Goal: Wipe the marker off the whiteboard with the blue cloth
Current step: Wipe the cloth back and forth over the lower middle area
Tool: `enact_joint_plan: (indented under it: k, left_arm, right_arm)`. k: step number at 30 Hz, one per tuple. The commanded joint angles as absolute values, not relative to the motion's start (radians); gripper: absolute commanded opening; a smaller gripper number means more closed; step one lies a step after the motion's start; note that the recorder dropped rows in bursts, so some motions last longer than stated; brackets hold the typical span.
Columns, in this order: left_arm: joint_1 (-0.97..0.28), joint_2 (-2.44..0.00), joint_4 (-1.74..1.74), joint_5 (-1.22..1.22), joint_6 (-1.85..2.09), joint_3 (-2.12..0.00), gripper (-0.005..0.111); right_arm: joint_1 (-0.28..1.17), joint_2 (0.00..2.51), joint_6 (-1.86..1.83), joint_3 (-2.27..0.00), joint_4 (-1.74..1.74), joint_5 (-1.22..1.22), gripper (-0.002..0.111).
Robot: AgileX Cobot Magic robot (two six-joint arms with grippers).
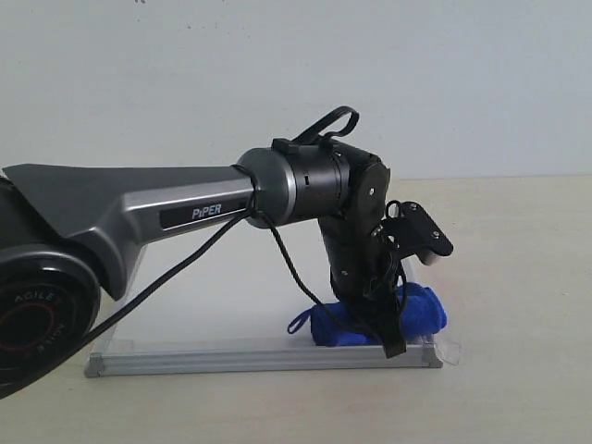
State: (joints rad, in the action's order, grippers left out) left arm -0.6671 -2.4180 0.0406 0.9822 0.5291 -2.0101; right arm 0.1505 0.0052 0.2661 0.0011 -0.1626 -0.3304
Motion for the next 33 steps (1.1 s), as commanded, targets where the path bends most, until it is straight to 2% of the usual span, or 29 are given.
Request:
enact_joint_plan:
  k: [1, 15, 18, 27, 30, 33]
  left_arm:
    - [-0.669, -2.414, 0.117, 1.01, 0.578, -2.014, 0.004]
    - [-0.627, -2.421, -0.28, 0.939, 0.239, -2.014, 0.004]
    - [-0.626, -2.421, -0.221, 0.964, 0.264, -2.014, 0.004]
    - [-0.648, -2.421, 0.26, 1.031, 0.641, -2.014, 0.004]
    - [-0.638, -2.432, 0.143, 0.99, 0.541, -2.014, 0.004]
    - [-0.615, -2.462, -0.125, 0.968, 0.307, -2.014, 0.004]
  right_arm:
    - [0.149, 0.0, 0.262, 0.0, -0.162, -0.323, 0.001]
    - [0.149, 0.0, 0.264, 0.0, -0.162, -0.323, 0.001]
    - [0.149, 0.0, 0.264, 0.0, -0.162, -0.323, 0.001]
    - [0.149, 0.0, 0.262, 0.0, -0.162, -0.322, 0.001]
    - [0.149, 0.0, 0.262, 0.0, -0.162, -0.322, 0.001]
    - [0.149, 0.0, 0.262, 0.0, -0.162, -0.322, 0.001]
